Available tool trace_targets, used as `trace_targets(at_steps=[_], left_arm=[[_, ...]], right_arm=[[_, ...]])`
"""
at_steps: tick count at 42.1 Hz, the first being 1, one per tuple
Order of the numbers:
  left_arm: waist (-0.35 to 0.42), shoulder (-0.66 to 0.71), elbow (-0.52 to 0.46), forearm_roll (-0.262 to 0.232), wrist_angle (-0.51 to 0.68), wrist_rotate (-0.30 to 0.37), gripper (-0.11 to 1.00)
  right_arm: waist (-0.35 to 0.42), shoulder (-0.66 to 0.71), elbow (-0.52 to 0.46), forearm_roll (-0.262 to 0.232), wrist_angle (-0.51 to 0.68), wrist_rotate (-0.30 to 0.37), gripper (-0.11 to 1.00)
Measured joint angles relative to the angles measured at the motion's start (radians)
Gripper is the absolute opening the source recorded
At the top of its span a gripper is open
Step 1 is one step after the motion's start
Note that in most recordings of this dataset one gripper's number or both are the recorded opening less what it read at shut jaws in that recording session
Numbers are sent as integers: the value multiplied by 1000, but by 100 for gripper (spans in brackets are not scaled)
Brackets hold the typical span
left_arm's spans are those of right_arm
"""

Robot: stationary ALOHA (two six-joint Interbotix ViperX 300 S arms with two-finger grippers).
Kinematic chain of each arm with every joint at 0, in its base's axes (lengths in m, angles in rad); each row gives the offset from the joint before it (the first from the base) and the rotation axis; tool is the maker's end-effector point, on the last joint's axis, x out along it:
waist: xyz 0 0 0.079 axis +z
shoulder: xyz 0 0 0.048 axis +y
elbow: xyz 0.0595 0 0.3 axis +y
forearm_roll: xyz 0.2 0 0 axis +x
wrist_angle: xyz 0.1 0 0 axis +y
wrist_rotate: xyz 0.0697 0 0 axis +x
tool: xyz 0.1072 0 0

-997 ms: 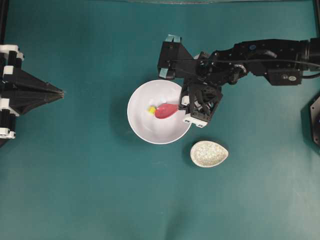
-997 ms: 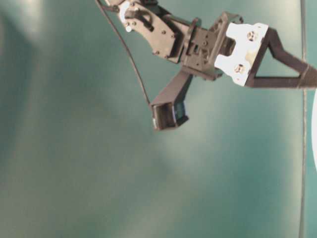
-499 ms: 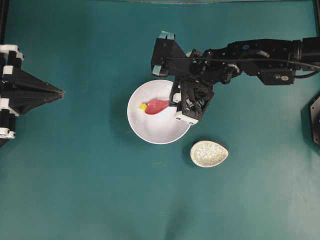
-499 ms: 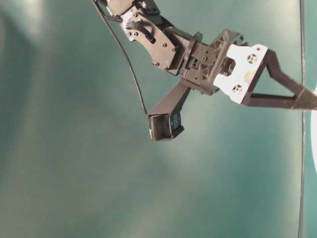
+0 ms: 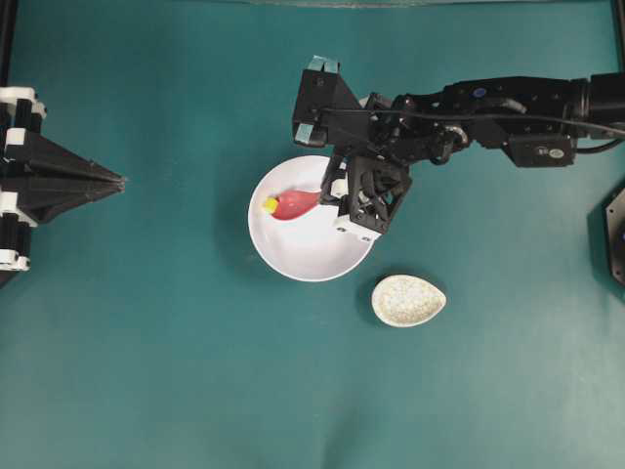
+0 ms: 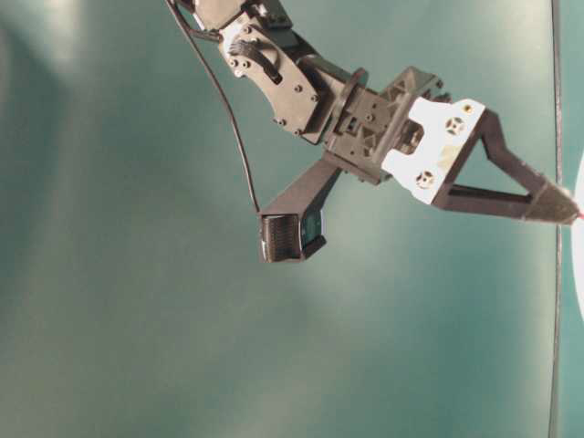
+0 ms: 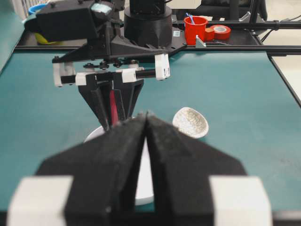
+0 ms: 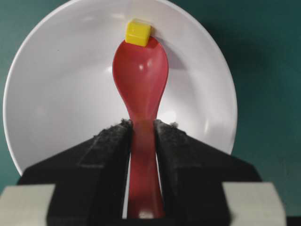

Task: Scoop the yellow hexagonal prism block from the bowl with a spoon using the right arm.
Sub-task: 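Raise the spoon with the yellow block up out of the bowl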

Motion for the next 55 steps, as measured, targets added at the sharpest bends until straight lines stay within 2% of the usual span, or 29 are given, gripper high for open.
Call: trace_targets(at_steps=[12, 20, 32, 42, 48, 55], left_arm=[[0, 0, 0, 2, 0, 0, 7], [0, 0, 0, 2, 0, 0, 7], [0, 0, 0, 0, 0, 0, 7], [0, 0, 0, 0, 0, -2, 7], [0, -2, 0, 0, 0, -2, 7], [0, -3, 0, 2, 0, -2, 7]], right_arm=[[2, -23, 0, 0, -9, 0, 24], [8, -58, 20, 0, -66, 0, 24], [20, -120, 100, 0, -192, 0, 24], [55, -219, 204, 0, -379, -2, 24], [80, -316, 293, -2, -522, 5, 24], [100, -428, 385, 0, -632, 9, 24]])
